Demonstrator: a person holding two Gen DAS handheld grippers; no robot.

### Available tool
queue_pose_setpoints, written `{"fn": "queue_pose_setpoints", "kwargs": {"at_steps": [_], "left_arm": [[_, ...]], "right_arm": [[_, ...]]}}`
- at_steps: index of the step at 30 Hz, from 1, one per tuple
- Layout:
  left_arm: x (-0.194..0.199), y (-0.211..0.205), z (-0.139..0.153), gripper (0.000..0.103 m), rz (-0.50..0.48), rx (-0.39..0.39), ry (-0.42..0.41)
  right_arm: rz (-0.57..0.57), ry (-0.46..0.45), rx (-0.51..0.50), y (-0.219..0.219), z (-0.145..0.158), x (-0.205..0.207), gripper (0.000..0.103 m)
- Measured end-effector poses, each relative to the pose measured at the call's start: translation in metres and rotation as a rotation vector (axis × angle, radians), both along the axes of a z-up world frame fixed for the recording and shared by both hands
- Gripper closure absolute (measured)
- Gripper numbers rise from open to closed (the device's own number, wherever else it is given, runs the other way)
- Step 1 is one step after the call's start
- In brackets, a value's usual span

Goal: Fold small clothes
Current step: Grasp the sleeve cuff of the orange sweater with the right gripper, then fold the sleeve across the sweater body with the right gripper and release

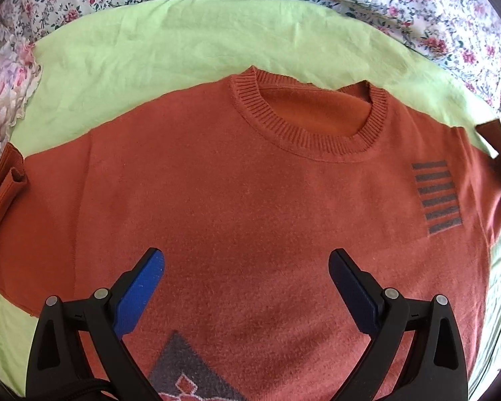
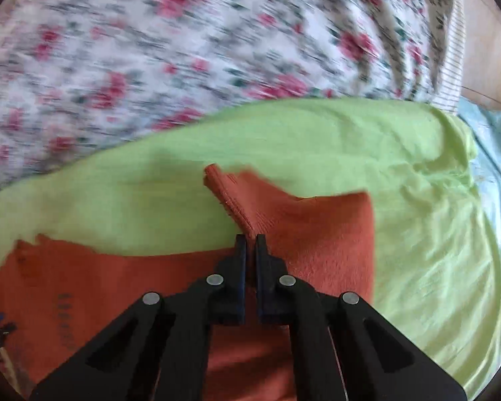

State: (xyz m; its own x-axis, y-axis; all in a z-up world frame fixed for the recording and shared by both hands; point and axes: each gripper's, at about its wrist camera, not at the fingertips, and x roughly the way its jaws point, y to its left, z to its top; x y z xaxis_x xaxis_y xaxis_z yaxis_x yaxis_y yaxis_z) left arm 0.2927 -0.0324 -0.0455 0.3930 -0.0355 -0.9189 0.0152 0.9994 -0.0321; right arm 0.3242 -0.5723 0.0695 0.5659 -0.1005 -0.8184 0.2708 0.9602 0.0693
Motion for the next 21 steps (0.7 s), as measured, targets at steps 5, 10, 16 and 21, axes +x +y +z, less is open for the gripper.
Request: {"fn": "queue_pose_setpoints", "kwargs": {"at_steps": [5, 10, 16, 21], "left_arm": [[-0.018, 0.005, 0.010, 0.004, -0.018, -0.042, -0.012], [-0.041, 0.025, 0.022, 0.004, -0.002, -0.097, -0.024], [-0.062, 0.056, 0.032, 0.004, 0.026, -0.131, -0.040], [-0.065, 0.078, 0.027, 0.004, 0.062, -0.187, -0.019]], "right_arm": [[0.134, -0.076, 0.191, 0.089, 0.020, -0.016, 0.098], [0.295, -0.098, 0.351, 0.208, 0.011, -0.029, 0.098], [0.443, -0.027, 0.527, 0.327, -0.032, -0.040, 0.098], [0.543, 0.070, 0.626, 0.385, -0.073, -0.036, 0.094]]}}
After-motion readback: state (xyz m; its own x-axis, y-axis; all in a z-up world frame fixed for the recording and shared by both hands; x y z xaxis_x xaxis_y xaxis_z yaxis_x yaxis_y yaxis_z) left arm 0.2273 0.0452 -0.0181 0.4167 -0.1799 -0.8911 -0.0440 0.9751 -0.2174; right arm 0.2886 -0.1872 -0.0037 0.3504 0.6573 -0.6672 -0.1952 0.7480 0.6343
